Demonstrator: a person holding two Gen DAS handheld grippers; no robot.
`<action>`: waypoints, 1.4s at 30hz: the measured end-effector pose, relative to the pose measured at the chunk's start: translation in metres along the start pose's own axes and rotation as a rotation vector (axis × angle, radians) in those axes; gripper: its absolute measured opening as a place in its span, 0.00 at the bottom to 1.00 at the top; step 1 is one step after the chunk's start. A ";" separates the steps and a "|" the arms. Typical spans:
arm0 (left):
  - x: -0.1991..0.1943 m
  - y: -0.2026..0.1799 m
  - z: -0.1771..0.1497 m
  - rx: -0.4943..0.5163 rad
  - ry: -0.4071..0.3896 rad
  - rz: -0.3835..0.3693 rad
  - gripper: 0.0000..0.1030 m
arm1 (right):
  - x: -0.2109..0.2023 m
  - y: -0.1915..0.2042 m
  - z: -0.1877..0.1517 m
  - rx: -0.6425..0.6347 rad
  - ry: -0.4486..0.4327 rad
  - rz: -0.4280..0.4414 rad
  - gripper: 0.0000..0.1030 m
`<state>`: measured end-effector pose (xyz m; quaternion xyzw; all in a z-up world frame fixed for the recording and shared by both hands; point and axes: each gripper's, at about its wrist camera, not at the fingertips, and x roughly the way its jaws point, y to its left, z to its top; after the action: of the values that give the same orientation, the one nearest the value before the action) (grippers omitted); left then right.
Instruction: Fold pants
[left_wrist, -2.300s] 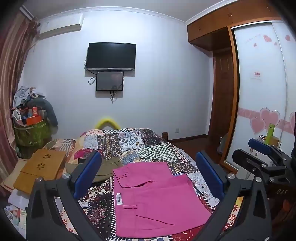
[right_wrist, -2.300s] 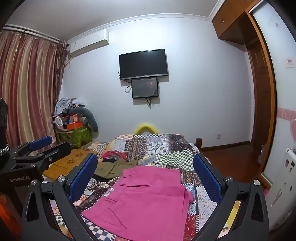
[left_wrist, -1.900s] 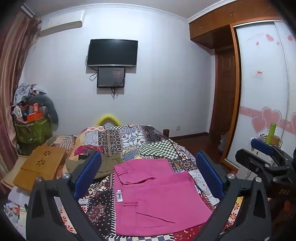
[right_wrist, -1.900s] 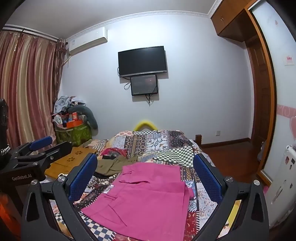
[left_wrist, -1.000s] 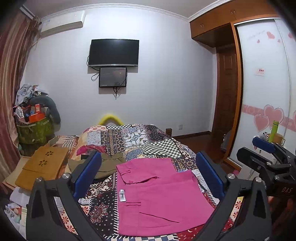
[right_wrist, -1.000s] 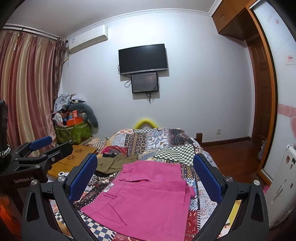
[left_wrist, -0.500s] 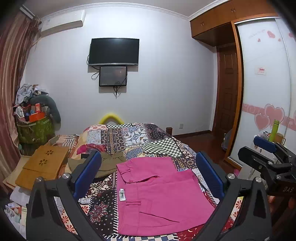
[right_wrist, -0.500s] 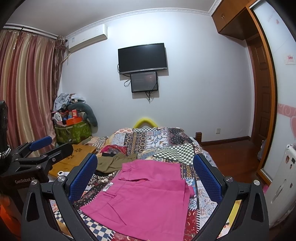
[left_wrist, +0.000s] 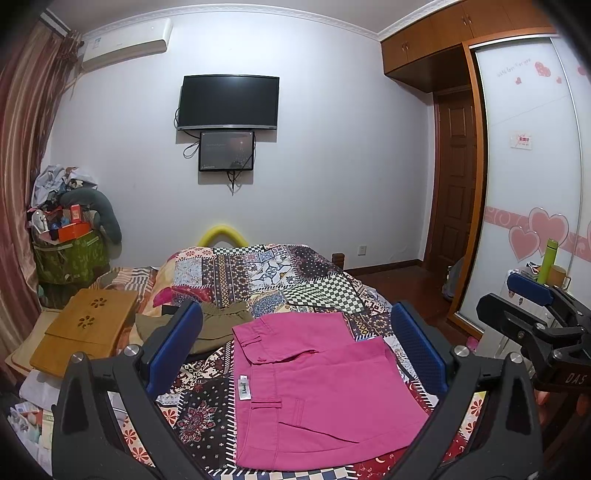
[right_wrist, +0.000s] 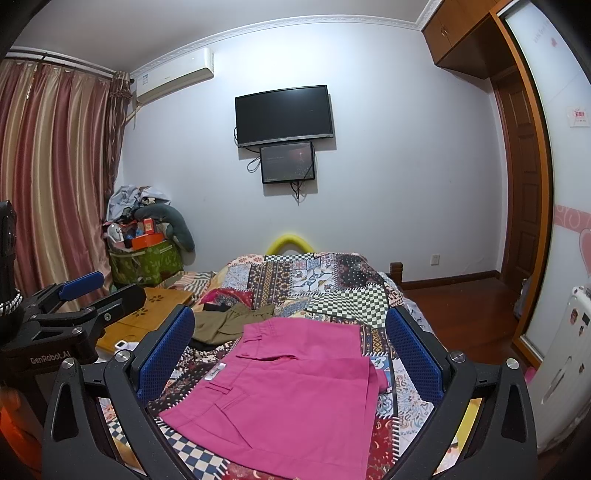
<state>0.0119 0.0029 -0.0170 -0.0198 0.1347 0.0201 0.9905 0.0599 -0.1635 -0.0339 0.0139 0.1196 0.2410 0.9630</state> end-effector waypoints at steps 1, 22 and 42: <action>0.000 0.000 0.000 0.000 0.000 0.000 1.00 | 0.000 0.000 0.000 0.000 0.000 0.000 1.00; 0.008 0.000 0.000 0.008 0.010 0.003 1.00 | 0.005 -0.006 -0.003 0.013 0.013 -0.004 1.00; 0.172 0.060 -0.019 0.043 0.278 0.104 1.00 | 0.098 -0.055 -0.035 0.018 0.206 -0.072 1.00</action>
<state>0.1697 0.0677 -0.0836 0.0061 0.2720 0.0657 0.9600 0.1605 -0.1678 -0.0946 -0.0066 0.2207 0.2055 0.9534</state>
